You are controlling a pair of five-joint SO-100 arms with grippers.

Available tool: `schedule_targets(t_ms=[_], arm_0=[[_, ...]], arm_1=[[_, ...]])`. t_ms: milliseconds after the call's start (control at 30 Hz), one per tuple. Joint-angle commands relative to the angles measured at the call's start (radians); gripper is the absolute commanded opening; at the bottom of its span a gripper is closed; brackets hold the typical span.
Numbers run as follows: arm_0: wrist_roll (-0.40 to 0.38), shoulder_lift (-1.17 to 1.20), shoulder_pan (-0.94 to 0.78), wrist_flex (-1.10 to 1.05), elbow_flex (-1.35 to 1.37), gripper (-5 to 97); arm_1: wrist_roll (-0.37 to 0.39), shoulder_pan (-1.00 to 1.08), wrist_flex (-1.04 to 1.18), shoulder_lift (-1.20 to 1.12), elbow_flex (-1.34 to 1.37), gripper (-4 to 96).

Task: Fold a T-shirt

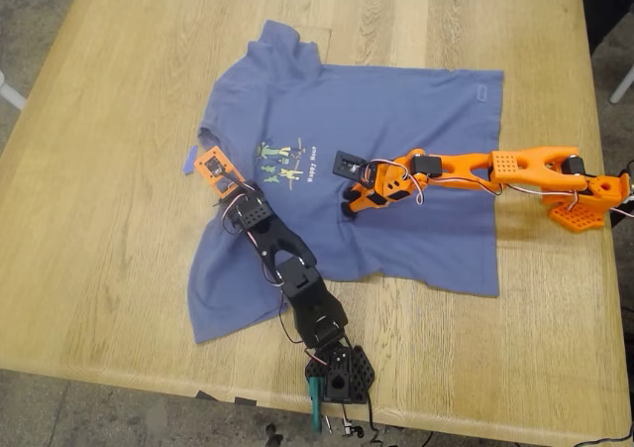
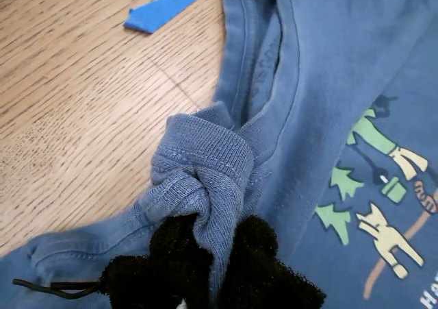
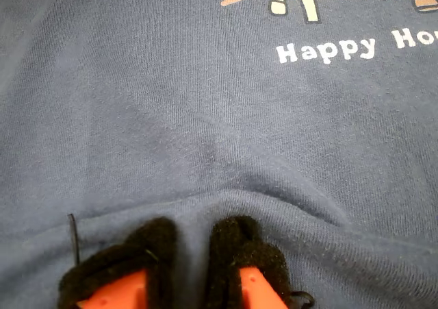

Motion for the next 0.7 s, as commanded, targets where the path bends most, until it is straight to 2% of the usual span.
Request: schedule_targets(t_ms=[0, 67, 467, 667], arm_0=[[-0.009, 0.212, 0.009, -0.009, 0.018, 0], [-0.009, 0.235, 0.006, -0.018, 0.052, 0], [-0.011, 0.313, 0.057, -0.031, 0.11, 0], [-0.021, 0.394, 0.141, -0.043, 0.193, 0]], arm_1=[[-0.011, -0.009, 0.005, -0.006, 0.018, 7.3], [-0.012, -0.012, 0.015, -0.008, 0.02, 0.2], [-0.006, 0.037, 0.084, -0.006, 0.011, 0.0], [0.0, 0.098, 0.081, -0.003, 0.011, 0.0]])
